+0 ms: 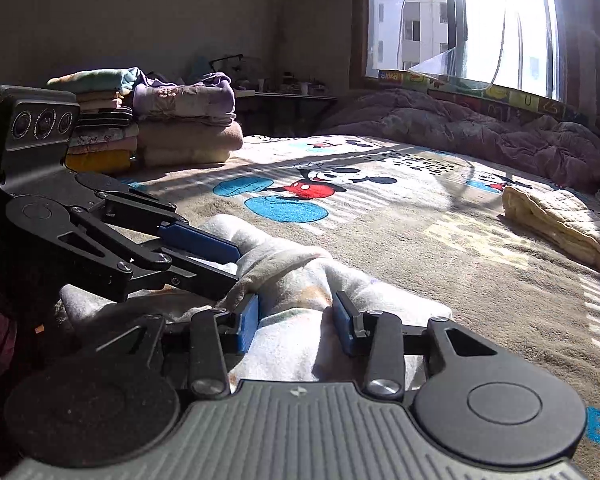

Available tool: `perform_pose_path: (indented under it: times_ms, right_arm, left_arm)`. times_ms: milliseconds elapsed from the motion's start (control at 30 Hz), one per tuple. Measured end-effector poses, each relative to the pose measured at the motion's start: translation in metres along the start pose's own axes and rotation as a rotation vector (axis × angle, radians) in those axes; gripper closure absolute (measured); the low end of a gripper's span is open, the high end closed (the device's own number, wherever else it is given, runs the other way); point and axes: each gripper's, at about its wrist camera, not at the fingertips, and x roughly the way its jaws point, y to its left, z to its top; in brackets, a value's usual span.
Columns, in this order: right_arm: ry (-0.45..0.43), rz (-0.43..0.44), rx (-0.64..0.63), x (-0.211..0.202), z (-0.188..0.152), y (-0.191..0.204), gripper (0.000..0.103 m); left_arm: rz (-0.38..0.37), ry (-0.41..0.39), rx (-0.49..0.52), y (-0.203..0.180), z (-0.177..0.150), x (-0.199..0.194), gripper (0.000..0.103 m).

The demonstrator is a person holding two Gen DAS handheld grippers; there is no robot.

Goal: Fold clothes
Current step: 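Grasp the folded shirt bundle with both grippers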

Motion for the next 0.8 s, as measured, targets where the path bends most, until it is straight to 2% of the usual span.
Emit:
perform_pose_path:
  times_ms: [100,333,467,533,700,800]
  right_arm:
    - [0.001,-0.018,-0.031,0.003,-0.008,0.01,0.062]
    - [-0.008,-0.025,-0.057,0.005,-0.011,0.011,0.062]
    - [-0.032,-0.035,-0.069,-0.012,-0.004,0.02,0.062]
    - [-0.083,-0.025,-0.009,-0.033,-0.002,0.019,0.062]
    - [-0.185,-0.122,0.208,-0.068,-0.01,0.002,0.064]
    - [-0.226,-0.171,0.348,-0.078,-0.016,-0.012,0.062]
  left_arm:
    - [0.052,-0.007,0.05,-0.007,-0.01,0.005,0.071]
    - [0.026,-0.012,-0.005,0.003,-0.007,0.002,0.069]
    - [-0.001,-0.07,-0.142,0.016,-0.005,-0.022,0.067]
    - [-0.015,-0.099,-0.211,0.022,-0.004,-0.034,0.067]
    - [-0.044,-0.17,-0.399,0.039,-0.002,-0.063,0.064]
    - [-0.006,-0.173,-0.559,0.053,-0.007,-0.067,0.058]
